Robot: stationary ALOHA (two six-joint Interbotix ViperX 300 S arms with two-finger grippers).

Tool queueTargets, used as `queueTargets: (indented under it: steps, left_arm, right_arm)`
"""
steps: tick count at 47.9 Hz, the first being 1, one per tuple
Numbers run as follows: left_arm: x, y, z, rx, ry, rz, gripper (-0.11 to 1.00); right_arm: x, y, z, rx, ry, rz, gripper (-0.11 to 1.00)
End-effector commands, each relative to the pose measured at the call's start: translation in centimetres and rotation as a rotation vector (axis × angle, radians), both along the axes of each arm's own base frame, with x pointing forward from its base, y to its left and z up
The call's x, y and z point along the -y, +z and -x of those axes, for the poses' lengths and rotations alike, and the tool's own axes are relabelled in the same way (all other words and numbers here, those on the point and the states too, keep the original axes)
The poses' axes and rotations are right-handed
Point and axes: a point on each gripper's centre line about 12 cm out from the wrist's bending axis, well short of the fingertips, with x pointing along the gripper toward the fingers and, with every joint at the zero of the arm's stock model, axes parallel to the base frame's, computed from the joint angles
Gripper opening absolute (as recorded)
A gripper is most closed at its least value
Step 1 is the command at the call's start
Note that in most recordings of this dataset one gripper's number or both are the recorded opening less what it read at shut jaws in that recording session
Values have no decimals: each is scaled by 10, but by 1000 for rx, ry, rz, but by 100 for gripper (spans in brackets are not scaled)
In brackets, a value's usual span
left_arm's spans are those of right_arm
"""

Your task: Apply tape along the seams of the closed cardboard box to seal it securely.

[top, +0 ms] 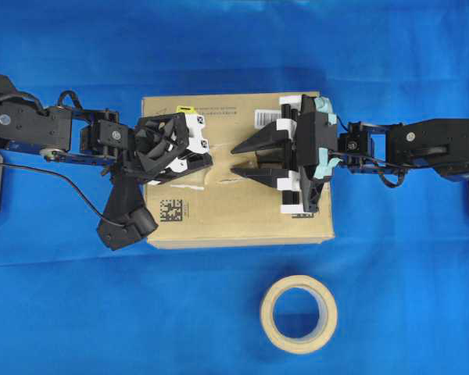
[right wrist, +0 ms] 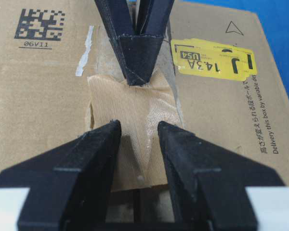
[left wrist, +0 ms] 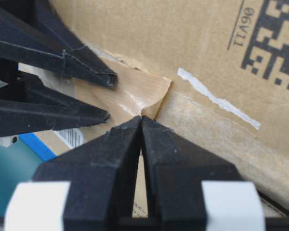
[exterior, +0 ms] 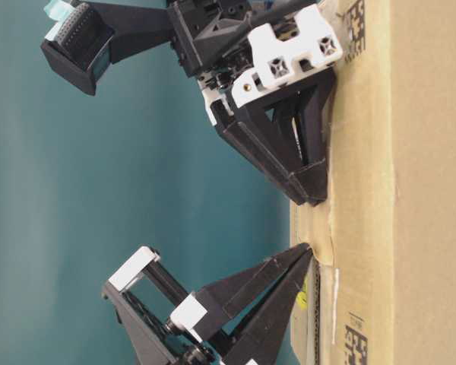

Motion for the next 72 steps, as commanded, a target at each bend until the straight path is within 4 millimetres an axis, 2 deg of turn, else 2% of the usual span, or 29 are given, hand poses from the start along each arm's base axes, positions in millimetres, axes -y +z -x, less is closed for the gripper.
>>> queueTargets:
  steps: [1,5,14,18,48,72]
  left_arm:
    - [-1,11,-5,29,4,3,1]
    - [-1,11,-5,29,4,1,5]
    - [-1,13,-6,37,-7,-14,39]
    - [-4,14,-7,38,-1,-14,48]
    - [-23,20,-10,-61,43,-14,48]
    - [-26,18,-5,-123,52,-6,48]
  right_arm:
    - [2,10,-4,31,-6,1,40]
    - [2,9,-4,29,-6,1,40]
    - [2,9,-4,26,-7,0,40]
    - [2,8,-4,21,-6,0,40]
    - [2,8,-3,17,-5,0,40]
    - [2,5,-2,-5,-5,0,40]
